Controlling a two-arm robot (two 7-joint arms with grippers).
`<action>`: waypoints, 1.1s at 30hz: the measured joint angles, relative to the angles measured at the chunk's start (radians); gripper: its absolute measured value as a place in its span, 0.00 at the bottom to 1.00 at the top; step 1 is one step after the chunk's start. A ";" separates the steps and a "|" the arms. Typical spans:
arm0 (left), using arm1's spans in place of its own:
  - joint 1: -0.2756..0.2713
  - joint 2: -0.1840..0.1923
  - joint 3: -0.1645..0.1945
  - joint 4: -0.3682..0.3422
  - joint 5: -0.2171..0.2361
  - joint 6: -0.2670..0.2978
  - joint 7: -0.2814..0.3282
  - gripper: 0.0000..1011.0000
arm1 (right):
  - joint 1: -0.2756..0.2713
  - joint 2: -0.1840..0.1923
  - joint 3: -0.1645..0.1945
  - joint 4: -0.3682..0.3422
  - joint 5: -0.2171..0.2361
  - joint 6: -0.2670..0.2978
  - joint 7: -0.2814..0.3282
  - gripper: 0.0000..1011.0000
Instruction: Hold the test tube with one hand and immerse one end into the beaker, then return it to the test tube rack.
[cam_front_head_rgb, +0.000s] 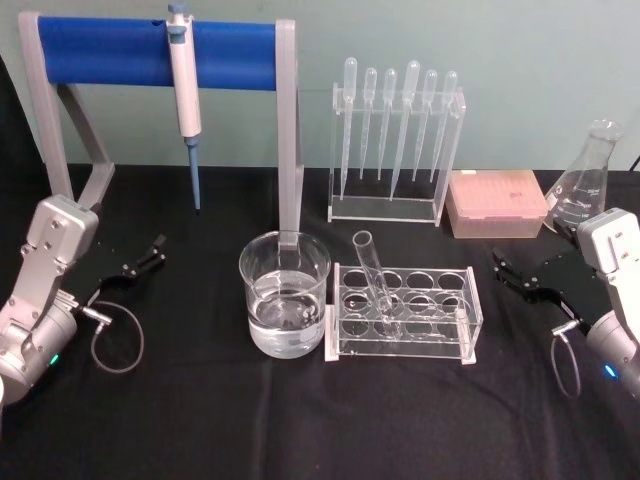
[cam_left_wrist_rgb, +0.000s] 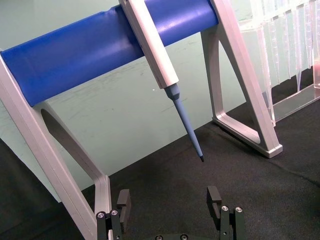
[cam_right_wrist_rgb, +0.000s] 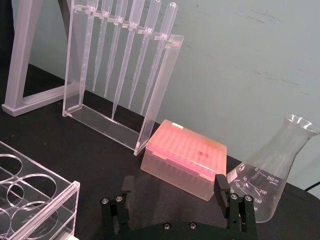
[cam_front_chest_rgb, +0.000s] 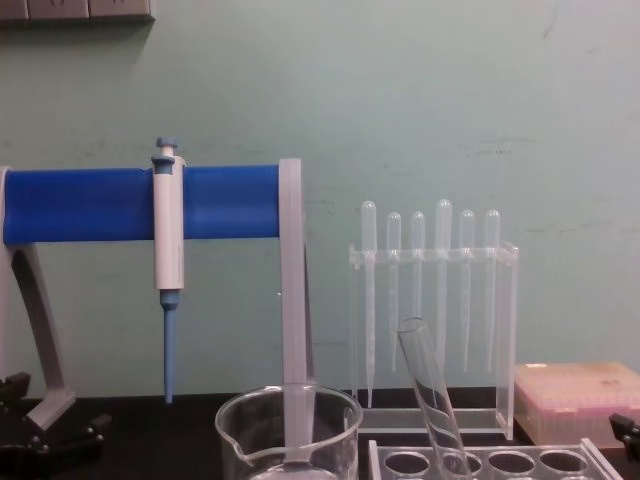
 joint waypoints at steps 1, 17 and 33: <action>0.000 0.000 0.000 0.000 0.000 0.000 0.000 0.99 | 0.000 0.000 0.000 0.000 0.000 0.000 0.000 0.99; 0.000 0.000 0.000 0.000 0.000 0.000 0.000 0.99 | 0.000 0.000 0.000 0.000 0.000 0.000 0.000 0.99; 0.000 0.000 0.000 0.000 0.000 0.000 0.000 0.99 | 0.000 0.000 0.000 0.000 0.000 0.000 0.000 0.99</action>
